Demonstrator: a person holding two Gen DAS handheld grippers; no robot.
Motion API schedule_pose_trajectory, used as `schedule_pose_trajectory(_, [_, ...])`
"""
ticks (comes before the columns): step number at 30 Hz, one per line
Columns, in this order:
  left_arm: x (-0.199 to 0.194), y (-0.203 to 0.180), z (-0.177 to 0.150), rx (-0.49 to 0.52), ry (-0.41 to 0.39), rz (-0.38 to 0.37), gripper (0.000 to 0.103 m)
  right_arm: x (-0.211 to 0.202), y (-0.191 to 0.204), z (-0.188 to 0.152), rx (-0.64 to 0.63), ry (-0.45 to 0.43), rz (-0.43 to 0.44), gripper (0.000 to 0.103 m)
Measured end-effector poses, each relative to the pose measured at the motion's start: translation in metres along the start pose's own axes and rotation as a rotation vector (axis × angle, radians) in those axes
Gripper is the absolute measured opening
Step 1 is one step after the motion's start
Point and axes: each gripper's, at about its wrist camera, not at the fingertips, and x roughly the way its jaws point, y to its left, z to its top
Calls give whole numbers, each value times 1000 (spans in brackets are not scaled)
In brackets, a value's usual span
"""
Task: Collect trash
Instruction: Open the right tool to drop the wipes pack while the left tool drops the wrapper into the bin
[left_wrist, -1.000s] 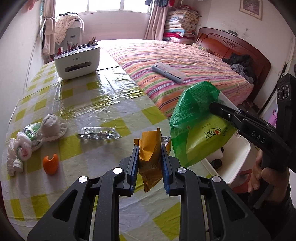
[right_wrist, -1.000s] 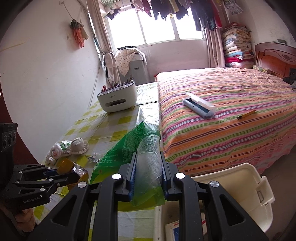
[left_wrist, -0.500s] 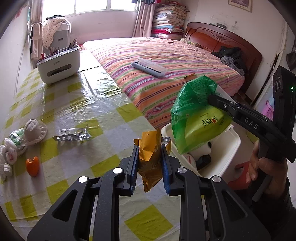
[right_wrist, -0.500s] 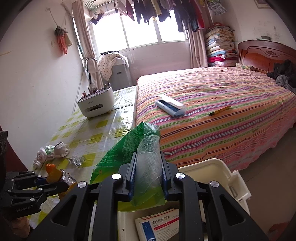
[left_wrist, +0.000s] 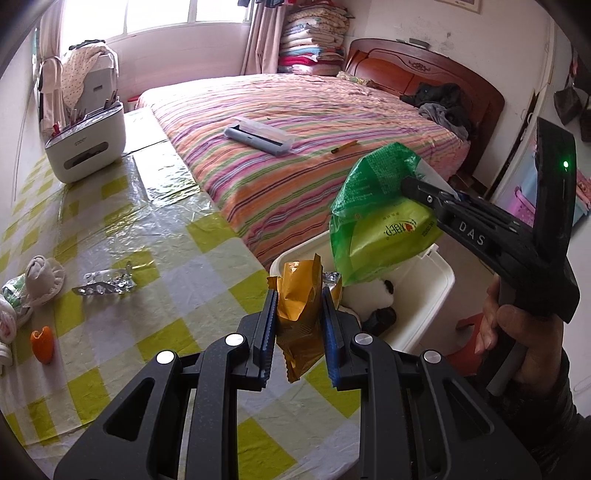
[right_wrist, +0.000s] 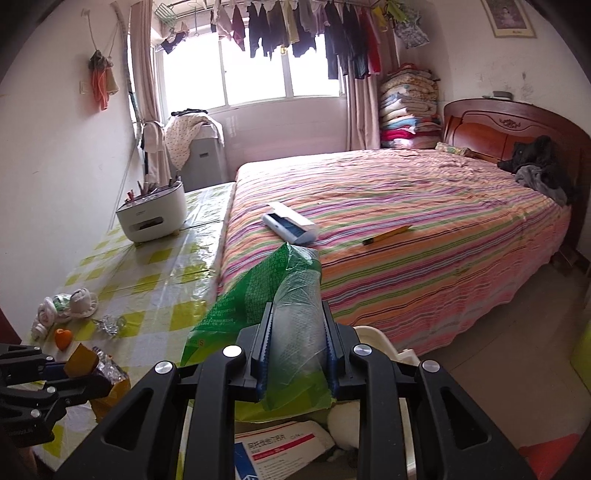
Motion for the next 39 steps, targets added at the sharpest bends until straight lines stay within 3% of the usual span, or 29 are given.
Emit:
schedule_pose_trajectory(7, [5,-10,5,1,4,-18,22,-1,-14,0,38,-1,-5,29])
schedule_pose_trajectory(9, [5,-13,6,0,2,-22,22,-2,-17,0,52,-8,-14,46])
schedule_pose_trajectory(14, [7,-22,8,20,6,-30,22,-9,-29,1,119,-50,-23,66])
schedule_pose_trajectory(30, [34,-45,23,52,53,-81,23,-23,-57,6,251,-130,-38,67])
schedule_pose_trajectory(34, [41,-52,32,59,41,-81,40,-26,-59,8,262,-148,-52,67])
schedule_pose_trajectory(36, [41,-58,36,79,32,-89,58,-28,-59,8,264,-156,-56,67])
schedule_pose_trajectory(37, [40,-60,37,86,19,-87,72,-28,-59,9,265,-160,-58,67])
schedule_pose_trajectory(39, [35,-64,38,99,-11,-72,82,-29,-57,10,264,-169,-61,67])
